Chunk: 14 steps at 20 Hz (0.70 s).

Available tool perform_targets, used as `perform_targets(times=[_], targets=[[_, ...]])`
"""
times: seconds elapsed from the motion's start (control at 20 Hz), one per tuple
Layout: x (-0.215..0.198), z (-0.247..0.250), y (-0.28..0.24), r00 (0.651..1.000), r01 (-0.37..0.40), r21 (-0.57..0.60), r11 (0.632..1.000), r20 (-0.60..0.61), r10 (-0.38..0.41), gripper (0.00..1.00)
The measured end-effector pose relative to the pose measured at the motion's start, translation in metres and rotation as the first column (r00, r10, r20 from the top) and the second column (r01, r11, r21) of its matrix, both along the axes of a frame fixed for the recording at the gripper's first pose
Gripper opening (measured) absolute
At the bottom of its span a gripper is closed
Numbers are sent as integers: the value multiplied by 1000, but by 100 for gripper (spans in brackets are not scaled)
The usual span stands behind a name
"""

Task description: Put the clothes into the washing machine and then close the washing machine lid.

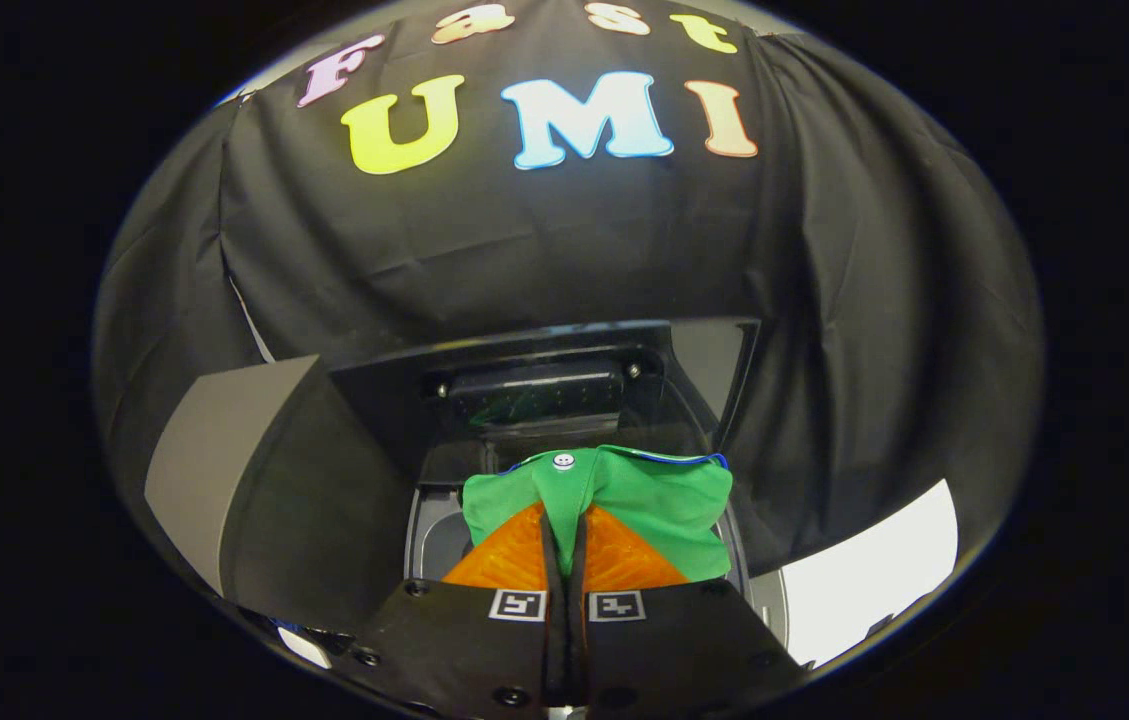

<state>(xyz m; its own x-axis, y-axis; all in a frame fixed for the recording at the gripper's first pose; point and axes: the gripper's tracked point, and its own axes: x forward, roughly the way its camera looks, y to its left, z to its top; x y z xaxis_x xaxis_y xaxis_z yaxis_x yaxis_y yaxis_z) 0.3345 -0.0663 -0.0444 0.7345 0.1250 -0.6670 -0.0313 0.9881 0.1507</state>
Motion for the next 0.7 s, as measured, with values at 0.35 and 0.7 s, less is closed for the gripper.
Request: perform_targets(times=[0.35, 0.7], targets=[[5, -74, 14, 993, -48, -31, 998, -108, 45, 2], [9, -131, 17, 981, -53, -37, 998, -188, 45, 2]])
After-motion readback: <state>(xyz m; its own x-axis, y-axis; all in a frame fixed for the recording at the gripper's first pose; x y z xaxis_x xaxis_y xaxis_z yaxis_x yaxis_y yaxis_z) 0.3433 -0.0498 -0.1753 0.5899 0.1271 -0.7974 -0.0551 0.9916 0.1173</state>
